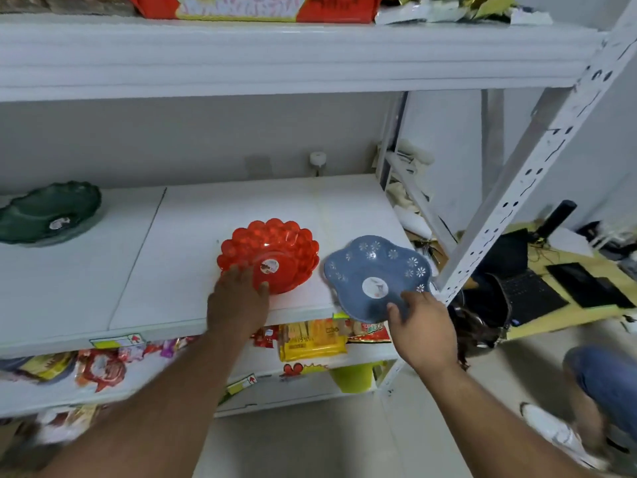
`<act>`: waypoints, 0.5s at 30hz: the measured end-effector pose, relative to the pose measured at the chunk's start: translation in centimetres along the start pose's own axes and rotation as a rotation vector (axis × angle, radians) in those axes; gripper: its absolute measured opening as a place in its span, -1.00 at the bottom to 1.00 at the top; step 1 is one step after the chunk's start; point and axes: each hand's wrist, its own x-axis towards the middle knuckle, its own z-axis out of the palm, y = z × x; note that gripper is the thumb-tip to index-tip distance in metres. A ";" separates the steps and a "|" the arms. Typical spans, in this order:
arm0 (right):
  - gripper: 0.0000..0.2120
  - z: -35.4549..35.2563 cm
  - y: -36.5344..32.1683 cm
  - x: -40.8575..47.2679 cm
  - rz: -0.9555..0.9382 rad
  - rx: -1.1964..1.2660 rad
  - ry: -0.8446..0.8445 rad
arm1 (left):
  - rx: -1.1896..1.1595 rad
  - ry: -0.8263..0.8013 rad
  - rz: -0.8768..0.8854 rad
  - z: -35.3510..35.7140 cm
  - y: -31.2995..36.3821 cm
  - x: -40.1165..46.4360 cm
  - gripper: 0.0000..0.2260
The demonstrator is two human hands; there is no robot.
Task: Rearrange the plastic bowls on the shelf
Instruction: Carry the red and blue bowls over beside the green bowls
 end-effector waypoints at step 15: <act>-0.76 1.7 3.7 2.0 0.948 1.125 -0.293 | -1.305 0.000 -0.753 1.6 0.7 1.9 -0.85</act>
